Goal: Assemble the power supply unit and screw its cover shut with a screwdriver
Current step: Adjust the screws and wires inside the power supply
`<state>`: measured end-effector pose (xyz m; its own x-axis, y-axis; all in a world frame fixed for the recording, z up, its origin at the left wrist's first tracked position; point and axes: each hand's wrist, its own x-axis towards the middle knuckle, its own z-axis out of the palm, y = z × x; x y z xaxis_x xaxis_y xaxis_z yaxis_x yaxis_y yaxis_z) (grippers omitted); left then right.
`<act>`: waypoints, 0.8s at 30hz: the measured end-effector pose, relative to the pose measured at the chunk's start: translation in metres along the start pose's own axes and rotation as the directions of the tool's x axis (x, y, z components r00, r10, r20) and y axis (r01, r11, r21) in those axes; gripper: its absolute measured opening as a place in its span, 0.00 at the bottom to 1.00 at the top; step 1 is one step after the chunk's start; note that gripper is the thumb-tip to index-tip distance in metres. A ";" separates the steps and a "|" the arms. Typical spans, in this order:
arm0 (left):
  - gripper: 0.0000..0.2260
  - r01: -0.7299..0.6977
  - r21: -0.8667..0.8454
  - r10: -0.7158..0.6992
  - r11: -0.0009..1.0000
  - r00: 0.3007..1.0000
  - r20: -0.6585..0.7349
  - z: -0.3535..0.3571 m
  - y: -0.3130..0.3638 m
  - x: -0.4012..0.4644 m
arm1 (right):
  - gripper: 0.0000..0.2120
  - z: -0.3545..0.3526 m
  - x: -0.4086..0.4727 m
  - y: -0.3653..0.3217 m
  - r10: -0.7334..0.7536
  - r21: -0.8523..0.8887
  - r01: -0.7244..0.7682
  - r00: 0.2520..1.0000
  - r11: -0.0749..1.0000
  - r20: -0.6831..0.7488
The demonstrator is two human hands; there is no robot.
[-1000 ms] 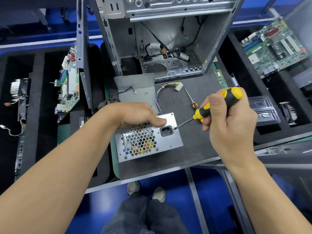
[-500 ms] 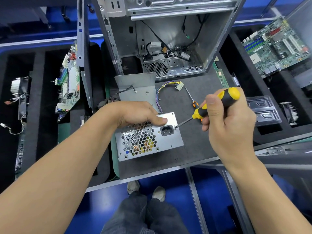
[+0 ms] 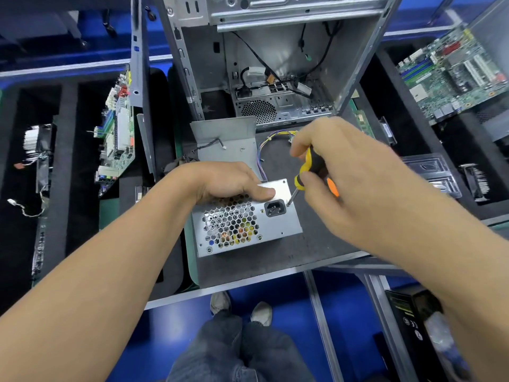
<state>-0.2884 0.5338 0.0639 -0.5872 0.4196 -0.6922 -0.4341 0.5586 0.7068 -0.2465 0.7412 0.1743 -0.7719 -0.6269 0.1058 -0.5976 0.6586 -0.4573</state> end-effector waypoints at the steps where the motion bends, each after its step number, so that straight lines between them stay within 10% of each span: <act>1: 0.21 -0.003 -0.001 0.003 1.000 1.000 0.010 0.000 0.001 -0.001 | 0.09 -0.004 0.002 -0.001 0.001 -0.032 0.000 1.000 0.999 0.016; 11: 0.20 0.006 0.013 -0.006 1.000 1.000 -0.013 -0.002 0.005 -0.003 | 0.10 -0.020 0.018 -0.011 0.047 -0.149 -0.037 0.997 0.988 0.063; 15: 0.13 0.039 -0.009 -0.039 0.999 0.999 -0.007 -0.001 0.006 -0.004 | 0.17 -0.027 0.018 -0.006 0.157 -0.466 -0.105 0.985 0.878 0.076; 20: 0.21 0.060 -0.018 -0.060 0.998 0.998 0.013 0.000 0.006 -0.003 | 0.09 -0.035 0.017 -0.009 0.172 -0.190 -0.120 0.941 0.975 0.291; 24: 0.15 0.072 -0.028 -0.072 0.997 0.997 0.002 0.000 0.006 -0.004 | 0.11 -0.029 0.019 -0.008 0.201 -0.558 -0.066 0.962 0.827 0.185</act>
<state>-0.2884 0.5357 0.0702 -0.5530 0.3794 -0.7418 -0.4944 0.5671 0.6587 -0.2628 0.7359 0.2055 -0.8226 -0.5474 -0.1539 -0.5647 0.8183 0.1077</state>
